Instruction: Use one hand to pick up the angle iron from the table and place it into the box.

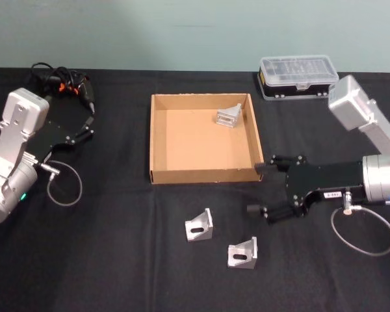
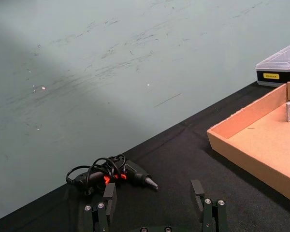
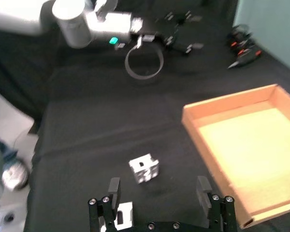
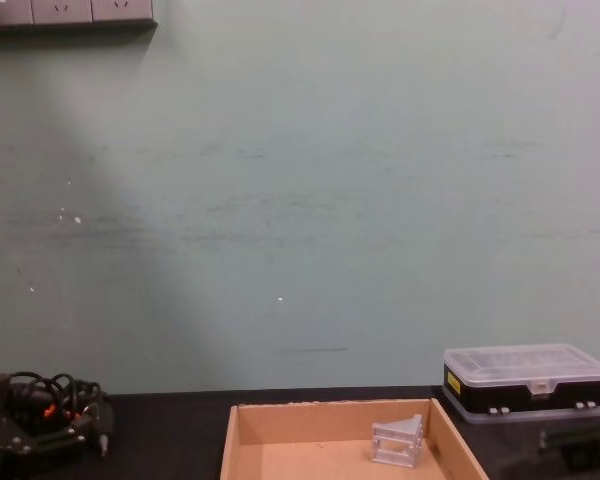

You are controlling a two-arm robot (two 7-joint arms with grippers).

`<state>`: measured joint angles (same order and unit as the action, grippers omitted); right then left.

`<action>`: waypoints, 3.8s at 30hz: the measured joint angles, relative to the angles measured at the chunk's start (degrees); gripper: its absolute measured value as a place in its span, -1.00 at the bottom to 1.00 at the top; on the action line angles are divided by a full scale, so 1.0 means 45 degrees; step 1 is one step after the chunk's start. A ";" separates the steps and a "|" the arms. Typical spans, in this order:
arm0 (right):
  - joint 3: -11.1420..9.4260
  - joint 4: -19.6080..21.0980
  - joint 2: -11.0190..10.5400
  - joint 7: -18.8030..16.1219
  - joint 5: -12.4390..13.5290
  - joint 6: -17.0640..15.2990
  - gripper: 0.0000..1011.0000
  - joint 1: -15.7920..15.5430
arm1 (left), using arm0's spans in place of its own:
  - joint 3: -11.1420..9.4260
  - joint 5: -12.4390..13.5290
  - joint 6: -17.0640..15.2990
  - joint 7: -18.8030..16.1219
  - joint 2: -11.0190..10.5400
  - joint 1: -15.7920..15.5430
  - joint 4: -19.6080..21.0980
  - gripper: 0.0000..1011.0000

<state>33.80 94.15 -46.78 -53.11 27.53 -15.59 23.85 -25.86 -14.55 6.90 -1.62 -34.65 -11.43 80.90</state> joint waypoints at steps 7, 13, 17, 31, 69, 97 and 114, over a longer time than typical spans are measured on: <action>0.0654 -0.0100 -0.0169 -0.0346 -0.0402 -0.0100 0.98 0.0353 | 0.0000 0.0000 0.0001 0.0000 0.0000 0.0000 0.0000 0.98; 0.1232 -0.0151 -0.0258 -0.0611 -0.0735 -0.0231 0.98 0.0664 | 0.0000 0.0000 0.0001 0.0000 0.0000 0.0001 0.0000 0.98; 0.1586 -0.0150 -0.0287 -0.0620 -0.0937 -0.0282 0.98 0.0791 | 0.0000 0.0000 0.0001 0.0000 0.0000 0.0001 0.0000 0.98; 0.2470 -0.0158 -0.0302 -0.0545 -0.1301 -0.0401 0.98 0.1092 | 0.0000 0.0000 0.0000 0.0000 0.0000 0.0001 0.0000 0.98; 0.3432 -0.0589 -0.0055 -0.0424 -0.1616 -0.0470 0.66 0.1402 | 0.0000 0.0000 0.0001 0.0000 0.0000 0.0000 0.0000 0.98; 0.2988 -0.0575 -0.0031 -0.0607 -0.0845 -0.0027 -0.07 0.1666 | 0.0000 0.0000 0.0001 0.0000 0.0000 0.0001 0.0000 0.98; 0.1686 -0.1377 0.1210 0.1719 -0.0737 0.0700 -0.07 0.2480 | 0.0000 0.0000 0.0001 0.0000 0.0000 0.0000 0.0000 0.98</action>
<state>41.38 87.96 -41.34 -45.37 24.22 -12.44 35.01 -25.86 -14.55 6.91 -1.62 -34.65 -11.43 80.90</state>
